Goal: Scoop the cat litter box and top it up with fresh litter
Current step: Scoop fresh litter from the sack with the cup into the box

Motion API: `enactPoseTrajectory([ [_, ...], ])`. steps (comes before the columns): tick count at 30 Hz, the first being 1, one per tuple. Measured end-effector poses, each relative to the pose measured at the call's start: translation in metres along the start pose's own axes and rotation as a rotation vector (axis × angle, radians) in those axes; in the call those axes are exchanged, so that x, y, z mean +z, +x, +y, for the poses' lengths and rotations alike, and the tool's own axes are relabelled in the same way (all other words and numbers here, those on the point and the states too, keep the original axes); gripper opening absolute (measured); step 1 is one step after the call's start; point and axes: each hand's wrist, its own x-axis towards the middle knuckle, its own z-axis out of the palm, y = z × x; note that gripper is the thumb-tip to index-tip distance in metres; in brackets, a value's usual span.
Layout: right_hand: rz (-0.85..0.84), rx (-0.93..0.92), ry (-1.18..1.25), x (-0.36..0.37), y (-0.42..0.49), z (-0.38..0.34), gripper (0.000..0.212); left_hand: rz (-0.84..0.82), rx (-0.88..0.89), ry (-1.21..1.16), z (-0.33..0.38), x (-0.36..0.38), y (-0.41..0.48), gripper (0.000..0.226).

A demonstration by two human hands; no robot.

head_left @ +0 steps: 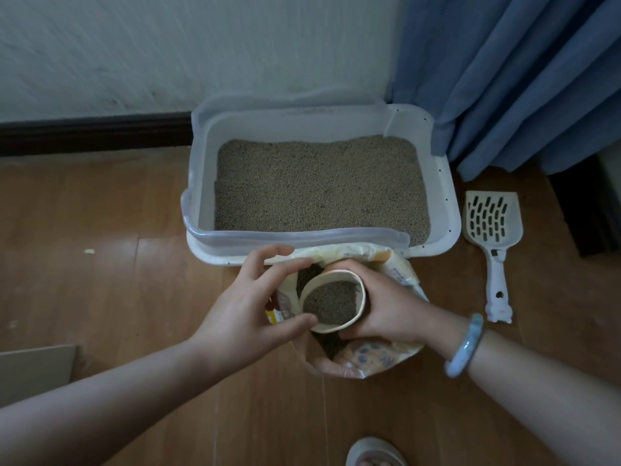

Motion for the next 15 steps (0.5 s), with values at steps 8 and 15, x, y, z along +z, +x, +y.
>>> enactPoseTrajectory([
  [8,0.093,-0.019,0.05,-0.017,-0.017,-0.009,0.084,-0.065,0.055,-0.001,-0.008,-0.008,0.01,0.063],
  [15,0.137,-0.059,0.247,-0.044,-0.022,-0.031,0.078,-0.064,0.038,-0.019,-0.011,-0.007,0.01,0.062],
])
